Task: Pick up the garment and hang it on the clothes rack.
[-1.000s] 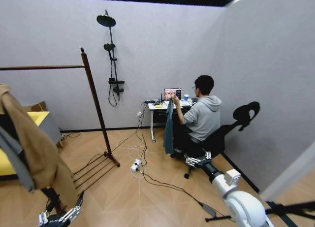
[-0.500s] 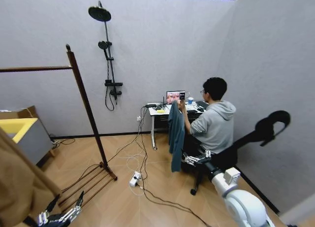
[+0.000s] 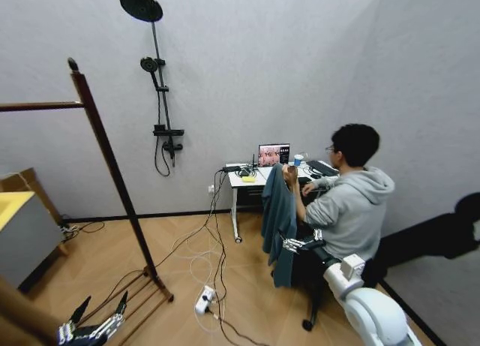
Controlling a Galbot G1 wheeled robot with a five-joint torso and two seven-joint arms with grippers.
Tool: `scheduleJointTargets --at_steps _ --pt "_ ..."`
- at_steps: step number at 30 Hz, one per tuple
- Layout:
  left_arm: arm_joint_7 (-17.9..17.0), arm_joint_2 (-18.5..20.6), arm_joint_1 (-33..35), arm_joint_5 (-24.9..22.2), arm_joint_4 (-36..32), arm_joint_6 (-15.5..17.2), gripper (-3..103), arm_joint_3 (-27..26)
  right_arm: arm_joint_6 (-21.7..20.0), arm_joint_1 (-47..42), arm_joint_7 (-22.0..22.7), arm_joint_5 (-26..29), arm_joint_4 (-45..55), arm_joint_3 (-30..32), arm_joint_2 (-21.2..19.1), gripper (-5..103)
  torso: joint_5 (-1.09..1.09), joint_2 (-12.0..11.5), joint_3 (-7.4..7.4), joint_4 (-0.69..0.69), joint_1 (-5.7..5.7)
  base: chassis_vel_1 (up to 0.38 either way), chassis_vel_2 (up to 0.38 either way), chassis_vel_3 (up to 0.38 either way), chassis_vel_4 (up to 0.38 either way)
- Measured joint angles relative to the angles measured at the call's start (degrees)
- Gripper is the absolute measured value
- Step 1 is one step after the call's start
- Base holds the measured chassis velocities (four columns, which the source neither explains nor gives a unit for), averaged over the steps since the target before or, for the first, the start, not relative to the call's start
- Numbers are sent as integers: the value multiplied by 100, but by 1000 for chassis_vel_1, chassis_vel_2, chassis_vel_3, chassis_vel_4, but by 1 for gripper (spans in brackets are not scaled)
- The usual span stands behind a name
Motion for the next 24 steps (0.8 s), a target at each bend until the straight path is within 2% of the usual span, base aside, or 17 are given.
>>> scheduleJointTargets --at_steps 1,2,4,5,8,11,14,16,22,24 --pt "0 0 0 0 0 0 100 0 -14 99 225 -33 -37 6 -18 100 -1 -1 1 -2 3 -139 180 184 -211" --pt "0 0 0 0 0 0 100 0 -14 99 225 -33 -37 6 -18 100 -1 -1 1 -2 3 -139 180 184 -211" --pt "0 0 0 0 0 0 100 0 -15 457 683 -57 -275 22 -178 100 0 -1 0 -1 1 -106 96 25 -70" --pt "0 0 0 0 0 0 100 0 -15 457 683 -57 -275 22 -178 100 0 -1 0 -1 1 -74 96 39 -36" --pt "2 0 0 0 0 0 100 0 39 1202 1044 71 -931 -11 -549 100 1 3 -2 -1 -7 0 0 0 0" --pt "-2 -1 0 0 0 0 100 0 66 1604 1097 214 -1369 -80 -710 100 0 4 -2 -1 -9 33 -48 -29 37" --pt "1 0 1 0 0 0 100 0 81 1995 1029 373 -1808 -180 -825 100 3 4 -2 -2 -10 23 -55 -57 50" --pt "1 0 1 0 0 0 100 0 104 2361 828 482 -2181 -313 -901 100 -1 4 -2 -2 -9 0 0 0 0" --pt "0 0 1 0 0 0 100 0 207 2817 523 567 -2630 -513 -928 103 0 1 0 0 -3 0 0 0 0" --pt "0 0 1 0 0 0 100 0 255 3093 401 585 -2910 -619 -936 94 0 2 -1 -1 -3 0 0 0 0"
